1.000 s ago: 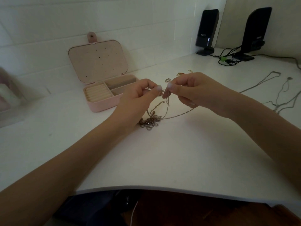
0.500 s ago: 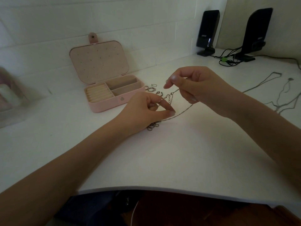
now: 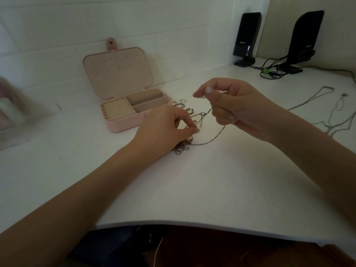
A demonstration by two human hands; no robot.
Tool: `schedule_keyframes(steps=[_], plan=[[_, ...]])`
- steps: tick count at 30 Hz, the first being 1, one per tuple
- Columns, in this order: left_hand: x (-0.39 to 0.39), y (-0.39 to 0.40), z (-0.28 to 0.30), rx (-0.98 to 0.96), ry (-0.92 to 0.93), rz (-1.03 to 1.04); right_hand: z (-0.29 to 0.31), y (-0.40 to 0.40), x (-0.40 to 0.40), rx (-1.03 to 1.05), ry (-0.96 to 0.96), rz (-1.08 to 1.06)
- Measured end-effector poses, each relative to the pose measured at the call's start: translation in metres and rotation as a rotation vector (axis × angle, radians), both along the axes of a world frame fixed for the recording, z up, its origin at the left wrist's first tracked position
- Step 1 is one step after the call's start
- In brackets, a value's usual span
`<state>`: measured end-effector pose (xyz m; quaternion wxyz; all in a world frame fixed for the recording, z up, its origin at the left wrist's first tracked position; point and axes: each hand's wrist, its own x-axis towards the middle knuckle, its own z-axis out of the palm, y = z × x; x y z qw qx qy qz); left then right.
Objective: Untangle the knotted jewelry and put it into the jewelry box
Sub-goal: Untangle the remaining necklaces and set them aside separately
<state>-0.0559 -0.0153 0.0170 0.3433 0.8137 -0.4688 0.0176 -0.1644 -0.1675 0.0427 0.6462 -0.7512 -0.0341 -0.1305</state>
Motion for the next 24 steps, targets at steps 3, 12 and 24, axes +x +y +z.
schedule_keyframes(steps=[3,12,24], plan=[[-0.001,0.001,0.001,-0.045,0.056,-0.015,0.001,-0.002,-0.001,-0.116,0.039,-0.039],[-0.002,0.002,0.015,-0.186,0.662,-0.046,0.004,-0.007,0.000,-0.366,0.183,-0.183],[0.001,0.001,0.016,-0.194,0.937,-0.079,-0.001,-0.007,0.004,-0.480,0.111,-0.107]])
